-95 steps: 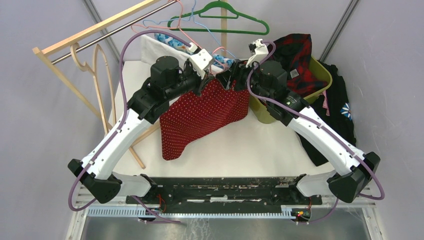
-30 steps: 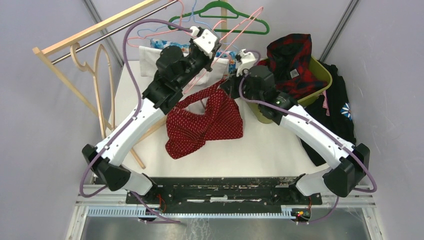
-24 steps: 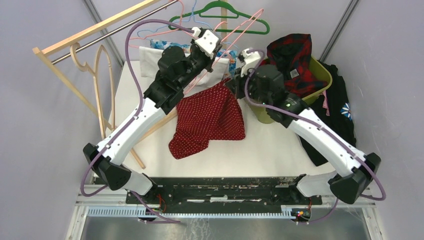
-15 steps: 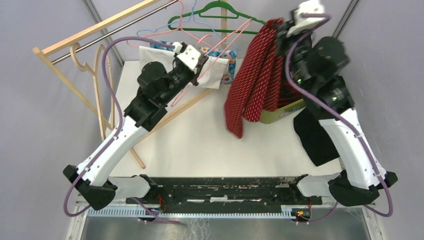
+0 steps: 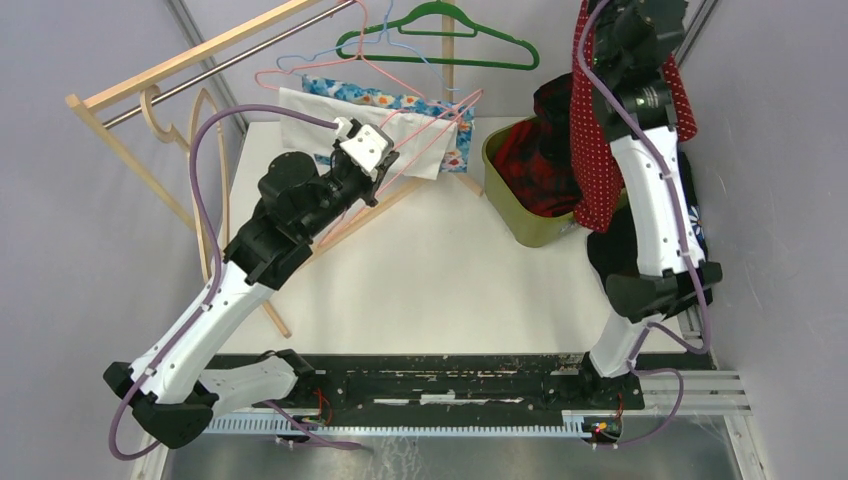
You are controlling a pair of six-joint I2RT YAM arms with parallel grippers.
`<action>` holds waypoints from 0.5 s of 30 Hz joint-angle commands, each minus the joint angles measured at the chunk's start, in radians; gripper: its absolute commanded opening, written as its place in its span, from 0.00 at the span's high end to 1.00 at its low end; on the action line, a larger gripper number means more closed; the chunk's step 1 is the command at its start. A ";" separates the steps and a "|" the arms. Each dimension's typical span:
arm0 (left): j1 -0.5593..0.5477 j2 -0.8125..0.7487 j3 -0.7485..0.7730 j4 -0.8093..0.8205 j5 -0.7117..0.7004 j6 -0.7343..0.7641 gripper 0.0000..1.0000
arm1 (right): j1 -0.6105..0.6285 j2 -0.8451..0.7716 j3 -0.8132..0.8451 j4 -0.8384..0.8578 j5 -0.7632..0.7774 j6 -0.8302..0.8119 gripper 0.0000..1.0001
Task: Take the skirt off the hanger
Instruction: Place the skirt in the bin.
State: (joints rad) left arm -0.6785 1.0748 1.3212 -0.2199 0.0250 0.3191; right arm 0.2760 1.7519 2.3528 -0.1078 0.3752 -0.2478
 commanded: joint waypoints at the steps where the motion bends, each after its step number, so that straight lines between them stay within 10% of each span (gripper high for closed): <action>1: 0.004 -0.038 -0.002 -0.058 -0.025 -0.018 0.97 | -0.011 0.034 0.034 0.053 -0.027 0.082 0.99; 15: 0.003 -0.038 0.051 -0.187 -0.055 -0.005 0.97 | -0.047 -0.239 -0.924 -0.028 0.097 0.512 0.99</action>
State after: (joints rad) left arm -0.6785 1.0550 1.3155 -0.3981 -0.0078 0.3191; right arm 0.2314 1.6440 1.6176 -0.0914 0.3569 0.1177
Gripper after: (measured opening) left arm 0.062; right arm 0.026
